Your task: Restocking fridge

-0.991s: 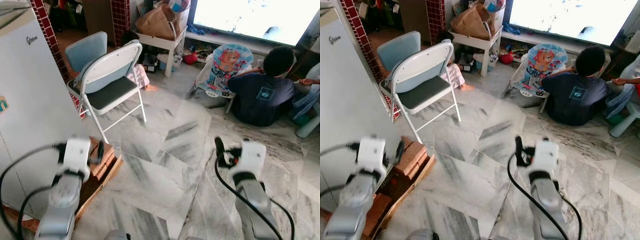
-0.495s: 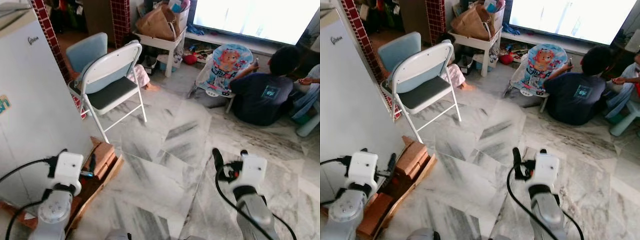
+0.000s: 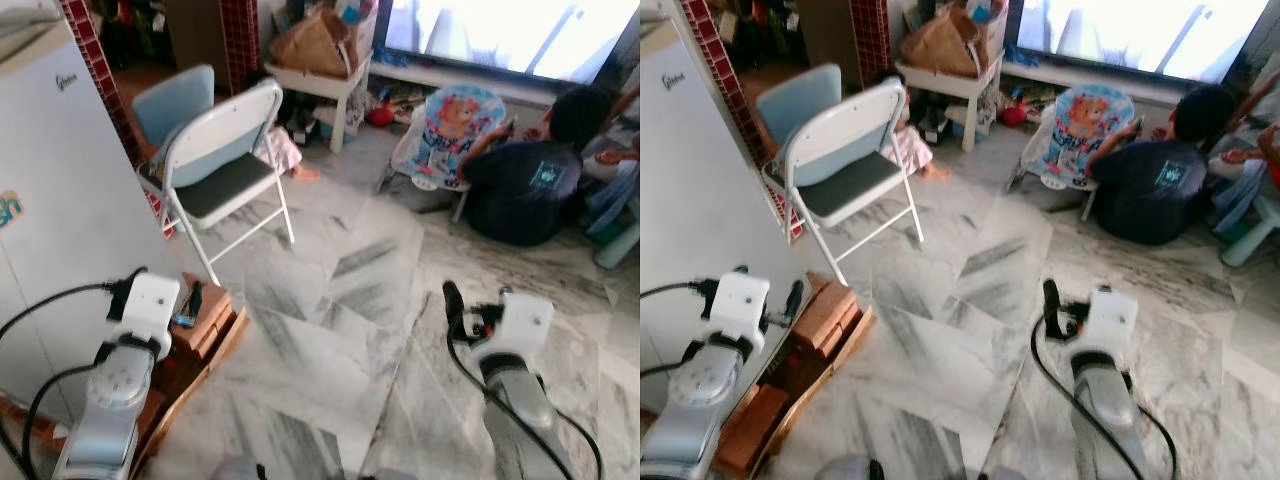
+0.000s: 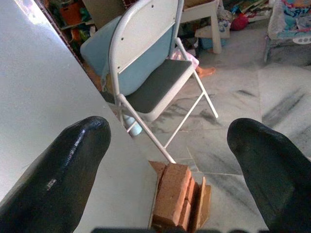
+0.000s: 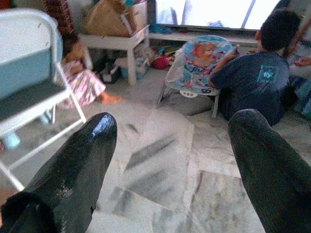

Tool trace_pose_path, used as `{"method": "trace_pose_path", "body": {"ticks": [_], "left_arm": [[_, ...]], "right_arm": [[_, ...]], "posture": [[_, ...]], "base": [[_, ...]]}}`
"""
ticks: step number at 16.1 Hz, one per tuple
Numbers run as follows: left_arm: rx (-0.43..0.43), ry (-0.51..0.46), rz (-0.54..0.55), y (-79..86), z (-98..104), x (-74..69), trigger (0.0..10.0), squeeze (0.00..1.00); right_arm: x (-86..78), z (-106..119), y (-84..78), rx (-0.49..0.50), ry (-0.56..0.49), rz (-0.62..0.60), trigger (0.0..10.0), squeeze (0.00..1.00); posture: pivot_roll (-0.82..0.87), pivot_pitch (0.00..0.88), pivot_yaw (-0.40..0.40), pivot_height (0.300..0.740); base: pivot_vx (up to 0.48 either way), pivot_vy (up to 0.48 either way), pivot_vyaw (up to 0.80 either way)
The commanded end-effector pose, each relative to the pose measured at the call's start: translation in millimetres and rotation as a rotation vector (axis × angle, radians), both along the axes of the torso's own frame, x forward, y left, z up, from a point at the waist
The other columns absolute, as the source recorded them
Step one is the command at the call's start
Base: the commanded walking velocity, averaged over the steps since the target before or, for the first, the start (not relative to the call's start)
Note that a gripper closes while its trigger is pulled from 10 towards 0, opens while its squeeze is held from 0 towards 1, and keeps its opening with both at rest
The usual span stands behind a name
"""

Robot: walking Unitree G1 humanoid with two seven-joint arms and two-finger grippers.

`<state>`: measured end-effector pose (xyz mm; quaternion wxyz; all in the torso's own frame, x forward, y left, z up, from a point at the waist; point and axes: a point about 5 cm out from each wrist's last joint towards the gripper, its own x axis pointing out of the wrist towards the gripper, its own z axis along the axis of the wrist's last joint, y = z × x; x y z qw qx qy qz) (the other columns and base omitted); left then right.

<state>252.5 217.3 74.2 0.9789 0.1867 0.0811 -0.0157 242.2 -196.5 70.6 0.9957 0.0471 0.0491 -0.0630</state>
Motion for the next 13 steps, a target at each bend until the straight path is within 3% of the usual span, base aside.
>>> {"method": "trace_pose_path", "body": {"ticks": [1, 3, 6, 8, 13], "left_arm": [[-0.008, 0.013, 0.023, 5.2, -1.9, 0.6, 10.0, 0.0], [-0.019, -0.006, 0.025, 2.3, 0.5, 2.9, 10.0, 0.0], [0.019, -0.033, -0.122, -24.4, 2.7, 6.1, 10.0, 0.0], [-0.011, -0.029, -0.18, -38.1, 3.3, 9.0, 10.0, 0.0], [-0.035, -0.057, -0.198, -33.9, 6.7, 12.5, 10.0, 0.0]], "right_arm": [[6.5, 4.8, 4.2, 0.013, -0.016, 0.011, 10.0, 0.0], [15.0, 10.1, 15.2, -0.017, -0.037, 0.083, 10.0, 0.0], [25.3, 12.9, 12.4, -0.018, -0.048, 0.072, 10.0, 0.0], [28.5, 16.5, 9.1, -0.025, -0.061, 0.057, 10.0, 0.0], [16.2, 5.7, 5.9, -0.029, -0.03, 0.036, 10.0, 0.0]], "posture": [[0.1, 0.054, -0.033, 0.74], [0.11, 0.055, -0.048, 0.74], [0.11, 0.046, -0.042, 0.74], [0.1, 0.044, -0.029, 0.74], [0.09, 0.059, -0.026, 0.74]], "base": [[-0.326, 0.356, 0.0], [-0.324, 0.358, 0.0], [-0.324, 0.359, 0.0], [-0.322, 0.36, 0.0], [-0.121, 0.43, 0.0]]}}
